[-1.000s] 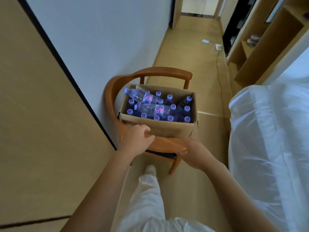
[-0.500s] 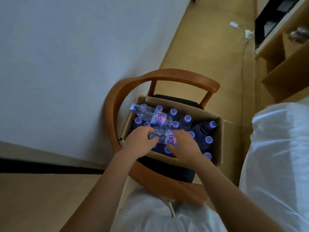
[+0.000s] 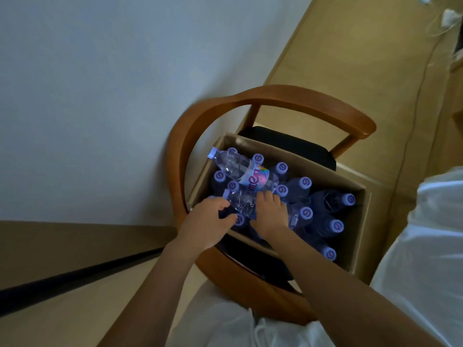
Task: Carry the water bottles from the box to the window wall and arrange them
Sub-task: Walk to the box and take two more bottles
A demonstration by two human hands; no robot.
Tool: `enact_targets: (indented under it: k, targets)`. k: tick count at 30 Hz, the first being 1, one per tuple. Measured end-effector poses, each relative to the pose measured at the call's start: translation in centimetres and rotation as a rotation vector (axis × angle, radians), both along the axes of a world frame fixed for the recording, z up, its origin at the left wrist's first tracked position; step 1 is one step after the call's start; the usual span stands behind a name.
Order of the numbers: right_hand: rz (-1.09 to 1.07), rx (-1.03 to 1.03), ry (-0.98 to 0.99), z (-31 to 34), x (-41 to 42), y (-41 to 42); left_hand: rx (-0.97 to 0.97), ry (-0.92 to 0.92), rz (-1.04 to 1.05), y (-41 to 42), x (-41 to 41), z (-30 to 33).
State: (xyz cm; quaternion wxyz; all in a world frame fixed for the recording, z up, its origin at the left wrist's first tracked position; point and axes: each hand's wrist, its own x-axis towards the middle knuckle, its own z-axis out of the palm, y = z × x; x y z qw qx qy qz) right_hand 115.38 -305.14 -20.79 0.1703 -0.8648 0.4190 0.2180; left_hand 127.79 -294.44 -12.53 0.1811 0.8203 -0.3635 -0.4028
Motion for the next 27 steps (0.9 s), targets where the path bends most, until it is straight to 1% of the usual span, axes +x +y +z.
enact_targets:
  k: [4,7,10,15,20,23,25,27]
  targets:
    - [0.044,-0.087,0.062,-0.8,0.7,0.1,0.015,-0.021,-0.009,0.0,0.1,0.3]
    - [0.054,-0.104,0.065,-1.1,1.0,-0.1,0.021,-0.029,-0.028,-0.1,0.1,0.5]
    - [0.065,-0.1,0.026,-1.2,0.6,-0.3,0.023,-0.028,-0.058,-0.5,0.1,0.6]
    - [0.075,-0.108,-0.096,-0.4,-1.5,-0.6,0.035,-0.011,-0.068,-1.0,0.2,0.9]
    - [-0.188,-0.085,-0.365,2.4,-3.5,-0.2,0.038,0.02,-0.038,-1.7,0.6,1.0]
    - [-0.345,-0.099,-0.524,4.9,-5.2,0.2,0.074,0.044,0.026,-3.0,1.0,0.3]
    - [-0.463,-0.089,-0.617,6.4,-6.6,0.4,0.087,0.115,0.148,-4.7,1.0,-0.8]
    - [-0.595,-0.062,-0.705,7.8,-8.1,0.6,0.083,0.27,0.339,-6.9,0.4,-2.2]
